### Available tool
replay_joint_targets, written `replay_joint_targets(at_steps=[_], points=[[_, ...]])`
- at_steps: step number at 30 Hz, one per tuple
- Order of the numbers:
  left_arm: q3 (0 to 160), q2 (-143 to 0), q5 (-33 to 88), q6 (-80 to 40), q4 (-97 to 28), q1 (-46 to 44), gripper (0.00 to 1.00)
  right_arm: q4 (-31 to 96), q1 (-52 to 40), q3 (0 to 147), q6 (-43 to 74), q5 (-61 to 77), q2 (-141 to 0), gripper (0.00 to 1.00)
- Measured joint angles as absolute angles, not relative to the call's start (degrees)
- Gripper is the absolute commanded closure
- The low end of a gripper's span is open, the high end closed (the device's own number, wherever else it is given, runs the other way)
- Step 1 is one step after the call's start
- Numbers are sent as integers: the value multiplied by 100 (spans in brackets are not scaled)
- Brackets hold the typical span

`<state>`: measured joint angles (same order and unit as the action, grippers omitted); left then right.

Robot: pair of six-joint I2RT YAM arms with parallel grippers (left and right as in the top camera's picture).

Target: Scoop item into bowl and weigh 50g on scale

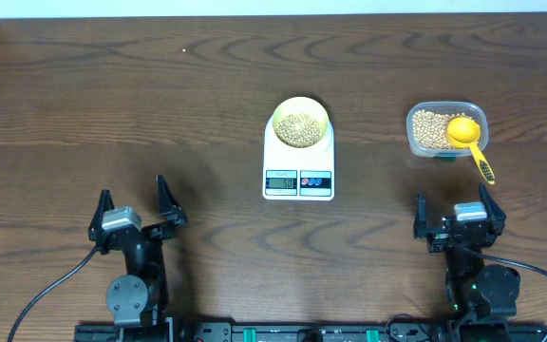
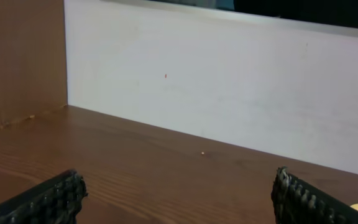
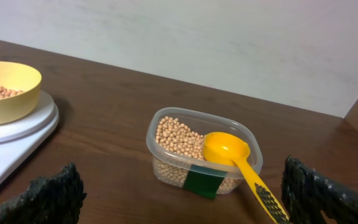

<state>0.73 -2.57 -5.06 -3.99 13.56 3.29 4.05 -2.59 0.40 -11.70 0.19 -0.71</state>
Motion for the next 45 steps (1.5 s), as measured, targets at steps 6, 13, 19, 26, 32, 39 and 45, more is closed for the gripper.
replay_joint_targets(at_steps=[6, 13, 19, 26, 32, 39, 45], points=[[36, -78, -506, -399, 1352, 329, 2, 405, -259, 40, -1170, 19, -71, 1], [36, -60, -504, -399, 902, 329, 2, 405, -259, 40, -1170, 19, -71, 1], [36, -58, -154, -244, 99, 329, 2, 405, -259, 40, -1170, 19, -71, 1], [67, -58, 375, -139, -99, 329, 2, 405, -259, 40, -1170, 19, -69, 1], [73, -58, 443, -91, -106, 329, 2, 405, -259, 40, -1170, 19, -69, 1], [73, -58, 451, 40, -108, 329, 2, 405, -259, 40, -1170, 19, -69, 1], [73, -58, 460, 510, -110, 329, 2, 405, -259, 40, -1170, 19, -69, 1]])
